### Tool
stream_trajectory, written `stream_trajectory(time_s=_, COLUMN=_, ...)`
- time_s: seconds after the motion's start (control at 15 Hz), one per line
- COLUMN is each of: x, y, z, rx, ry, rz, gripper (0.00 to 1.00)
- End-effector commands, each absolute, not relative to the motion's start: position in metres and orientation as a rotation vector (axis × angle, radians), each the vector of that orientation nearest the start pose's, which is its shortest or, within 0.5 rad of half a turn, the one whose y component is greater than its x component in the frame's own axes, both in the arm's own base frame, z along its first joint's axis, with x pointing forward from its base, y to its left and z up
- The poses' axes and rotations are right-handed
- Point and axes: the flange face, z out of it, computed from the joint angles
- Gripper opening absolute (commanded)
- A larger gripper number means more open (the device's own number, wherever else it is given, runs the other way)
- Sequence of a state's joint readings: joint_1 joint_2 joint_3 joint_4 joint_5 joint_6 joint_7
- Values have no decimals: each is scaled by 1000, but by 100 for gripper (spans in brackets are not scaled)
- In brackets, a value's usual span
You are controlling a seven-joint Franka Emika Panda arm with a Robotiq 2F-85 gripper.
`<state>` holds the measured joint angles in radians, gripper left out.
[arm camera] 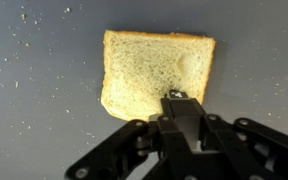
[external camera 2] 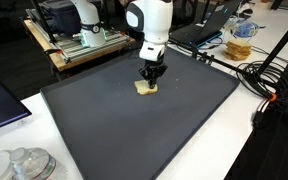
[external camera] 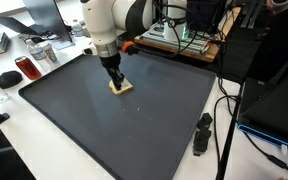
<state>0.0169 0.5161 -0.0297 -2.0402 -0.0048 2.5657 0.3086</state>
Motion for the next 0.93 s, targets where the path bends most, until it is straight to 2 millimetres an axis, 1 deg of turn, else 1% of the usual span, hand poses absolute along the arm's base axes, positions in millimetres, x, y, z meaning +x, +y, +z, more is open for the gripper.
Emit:
stream_trajectory(time_s=0.0, x=581, y=-9, z=141, rx=-3109, ry=485, rz=-8, gripper=5)
stream_trajectory(time_s=0.4, x=574, y=-6, z=139, rx=-3118, ry=461, rz=-30, gripper=5)
stream_trajectory(time_s=0.6, x=575, y=-4, z=139, rx=-3130, ry=464, rz=23, gripper=5)
stream_trajectory(time_s=0.87, x=576, y=0, z=140, rx=-3142, ry=447, rz=21, gripper=5)
